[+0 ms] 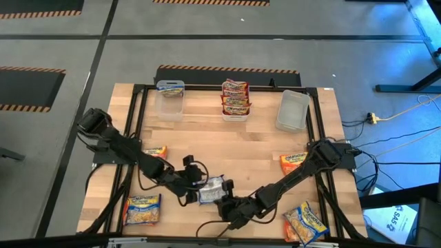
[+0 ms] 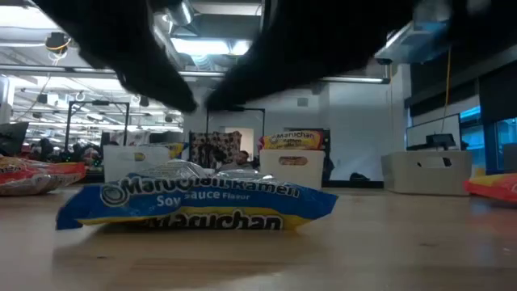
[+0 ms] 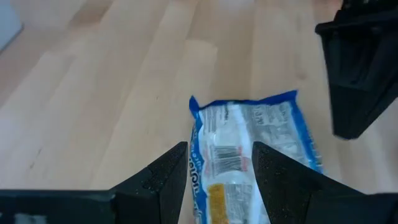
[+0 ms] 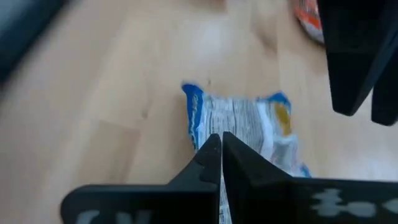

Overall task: Sort Maruchan noodles
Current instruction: Put the blue noodle pack into the transparent bin

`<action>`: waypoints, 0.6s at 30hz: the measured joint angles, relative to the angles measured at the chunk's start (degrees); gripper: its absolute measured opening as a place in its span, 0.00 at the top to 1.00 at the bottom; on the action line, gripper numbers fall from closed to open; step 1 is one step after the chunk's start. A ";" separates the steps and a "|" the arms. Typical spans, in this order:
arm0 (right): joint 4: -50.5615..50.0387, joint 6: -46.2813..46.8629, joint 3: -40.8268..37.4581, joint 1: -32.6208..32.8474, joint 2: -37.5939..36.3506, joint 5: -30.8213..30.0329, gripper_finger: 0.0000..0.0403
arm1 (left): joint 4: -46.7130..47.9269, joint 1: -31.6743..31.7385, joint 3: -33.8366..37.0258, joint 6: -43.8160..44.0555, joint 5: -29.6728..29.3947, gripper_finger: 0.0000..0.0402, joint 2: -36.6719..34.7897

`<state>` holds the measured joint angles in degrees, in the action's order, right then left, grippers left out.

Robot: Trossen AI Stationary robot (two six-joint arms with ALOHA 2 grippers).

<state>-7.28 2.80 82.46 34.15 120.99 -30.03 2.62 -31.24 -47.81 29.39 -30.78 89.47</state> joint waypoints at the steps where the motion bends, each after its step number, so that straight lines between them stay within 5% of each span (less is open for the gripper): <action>1: -1.07 0.05 0.00 -0.02 -1.04 0.89 1.00 | 1.09 -0.34 -0.13 -0.01 -0.13 0.57 -1.23; 8: -6.26 2.71 -0.06 -0.13 -6.12 4.06 1.00 | 1.12 -1.99 -0.24 0.02 -0.05 0.57 -4.13; 18: -15.53 19.47 -0.08 -1.61 -5.76 5.36 0.95 | 0.76 -2.50 -0.13 1.47 0.19 0.57 -1.29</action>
<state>-22.81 22.27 82.38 32.54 115.24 -24.68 3.38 -33.74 -47.94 30.86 -30.59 88.18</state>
